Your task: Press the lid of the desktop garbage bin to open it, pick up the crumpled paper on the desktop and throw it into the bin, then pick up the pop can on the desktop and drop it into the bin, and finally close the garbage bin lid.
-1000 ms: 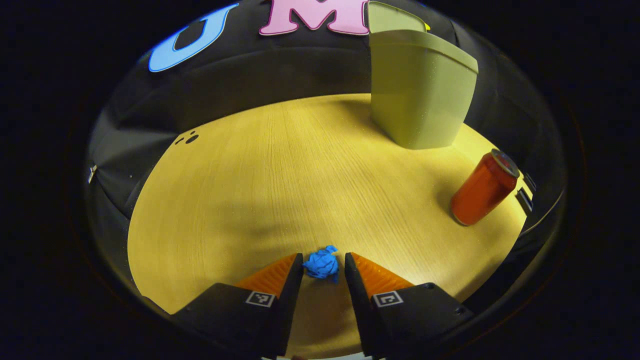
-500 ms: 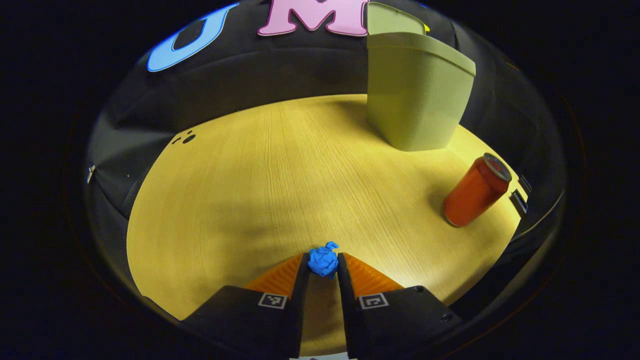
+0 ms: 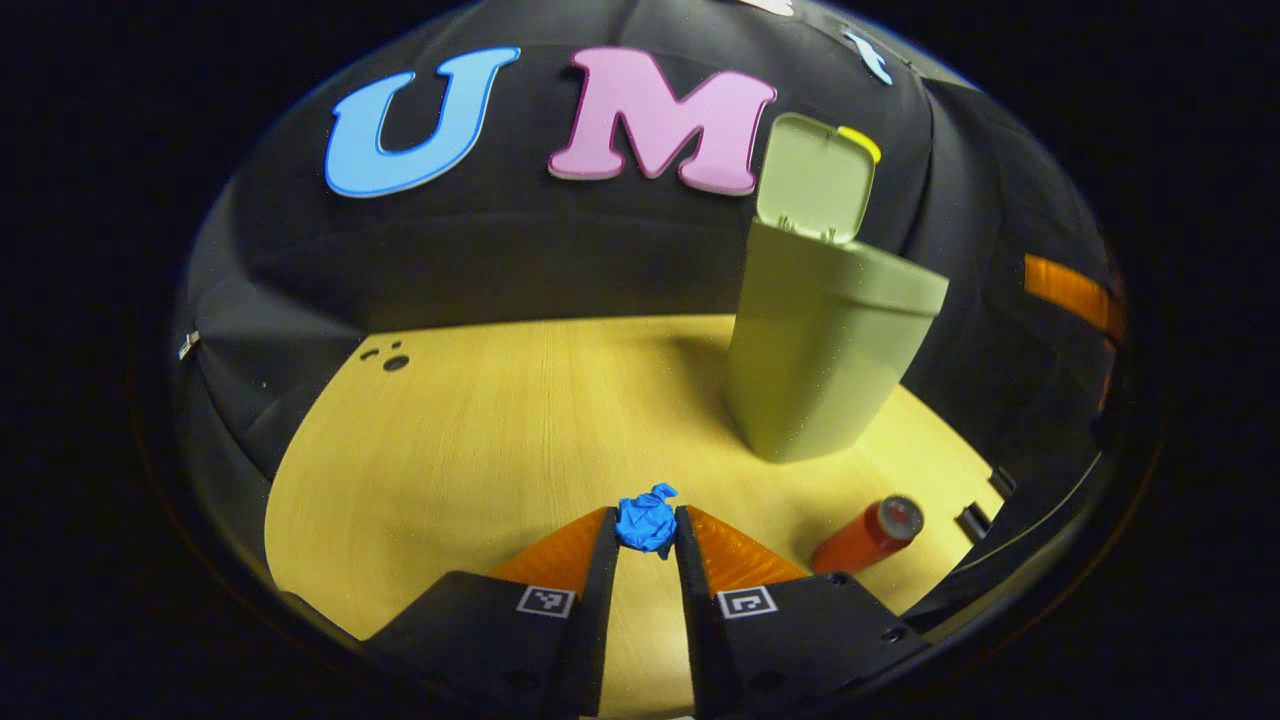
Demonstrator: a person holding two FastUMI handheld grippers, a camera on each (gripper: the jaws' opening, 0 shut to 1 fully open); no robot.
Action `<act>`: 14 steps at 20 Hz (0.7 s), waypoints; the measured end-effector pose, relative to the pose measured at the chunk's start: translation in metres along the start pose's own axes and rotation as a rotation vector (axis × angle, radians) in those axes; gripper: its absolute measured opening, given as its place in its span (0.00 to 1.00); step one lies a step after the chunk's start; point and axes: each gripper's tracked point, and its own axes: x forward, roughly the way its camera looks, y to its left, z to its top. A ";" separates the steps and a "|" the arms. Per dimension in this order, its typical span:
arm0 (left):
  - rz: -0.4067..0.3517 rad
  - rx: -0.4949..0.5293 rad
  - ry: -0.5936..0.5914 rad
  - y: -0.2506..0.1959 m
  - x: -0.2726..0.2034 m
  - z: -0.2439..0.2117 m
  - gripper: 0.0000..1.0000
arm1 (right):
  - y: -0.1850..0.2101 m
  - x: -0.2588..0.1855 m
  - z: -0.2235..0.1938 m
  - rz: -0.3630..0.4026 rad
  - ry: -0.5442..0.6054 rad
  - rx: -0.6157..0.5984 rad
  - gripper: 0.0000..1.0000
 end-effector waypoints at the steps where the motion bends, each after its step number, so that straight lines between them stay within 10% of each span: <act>1: -0.009 0.000 -0.034 -0.004 -0.001 0.019 0.37 | 0.001 0.000 -0.001 0.001 0.002 -0.003 0.84; 14: -0.197 0.039 -0.366 -0.087 0.006 0.214 0.37 | -0.015 -0.010 0.001 -0.037 -0.017 -0.008 0.84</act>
